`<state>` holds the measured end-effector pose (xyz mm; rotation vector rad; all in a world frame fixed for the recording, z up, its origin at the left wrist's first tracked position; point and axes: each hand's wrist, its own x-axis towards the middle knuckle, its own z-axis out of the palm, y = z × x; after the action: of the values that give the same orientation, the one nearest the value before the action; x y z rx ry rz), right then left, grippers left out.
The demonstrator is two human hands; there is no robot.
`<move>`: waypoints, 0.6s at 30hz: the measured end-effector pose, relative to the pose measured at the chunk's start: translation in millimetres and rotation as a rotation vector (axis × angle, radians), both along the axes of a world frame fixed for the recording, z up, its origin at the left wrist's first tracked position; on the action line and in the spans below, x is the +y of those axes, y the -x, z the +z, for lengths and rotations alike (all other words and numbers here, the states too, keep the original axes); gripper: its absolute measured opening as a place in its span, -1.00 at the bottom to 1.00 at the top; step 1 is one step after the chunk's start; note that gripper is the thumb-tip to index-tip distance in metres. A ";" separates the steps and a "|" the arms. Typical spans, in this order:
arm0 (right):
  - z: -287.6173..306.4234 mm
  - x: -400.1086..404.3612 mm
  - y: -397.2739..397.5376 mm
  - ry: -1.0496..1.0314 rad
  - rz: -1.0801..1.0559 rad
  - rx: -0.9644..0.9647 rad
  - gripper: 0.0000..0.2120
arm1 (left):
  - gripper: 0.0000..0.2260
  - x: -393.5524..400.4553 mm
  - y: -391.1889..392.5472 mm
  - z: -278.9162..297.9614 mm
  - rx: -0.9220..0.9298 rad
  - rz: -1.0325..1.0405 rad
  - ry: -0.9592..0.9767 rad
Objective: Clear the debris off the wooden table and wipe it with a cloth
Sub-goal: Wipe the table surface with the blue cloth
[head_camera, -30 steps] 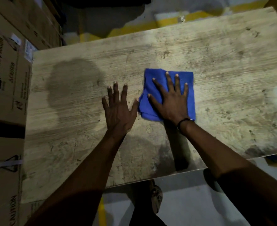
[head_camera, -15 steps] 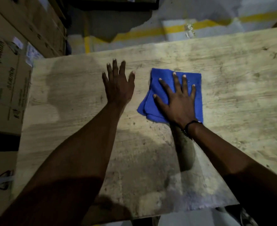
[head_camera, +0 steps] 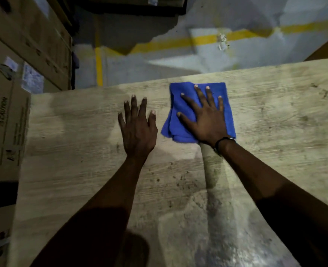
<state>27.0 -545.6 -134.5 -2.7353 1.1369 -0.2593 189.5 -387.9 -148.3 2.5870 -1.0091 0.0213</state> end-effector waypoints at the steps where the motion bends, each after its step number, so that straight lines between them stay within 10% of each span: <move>1: 2.3 -10.2 -4.4 -0.006 -0.070 0.000 -0.35 | -0.50 -0.3 0.1 0.4 0.005 0.013 0.023; 18: 5.9 81.8 58.7 -0.058 0.025 0.050 -0.36 | -0.49 11.4 -7.8 12.9 0.352 0.123 0.543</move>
<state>-31.7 -463.8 -128.7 -2.7178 1.1037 -0.1527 197.3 -376.4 -135.4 2.0560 -0.6095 -0.1095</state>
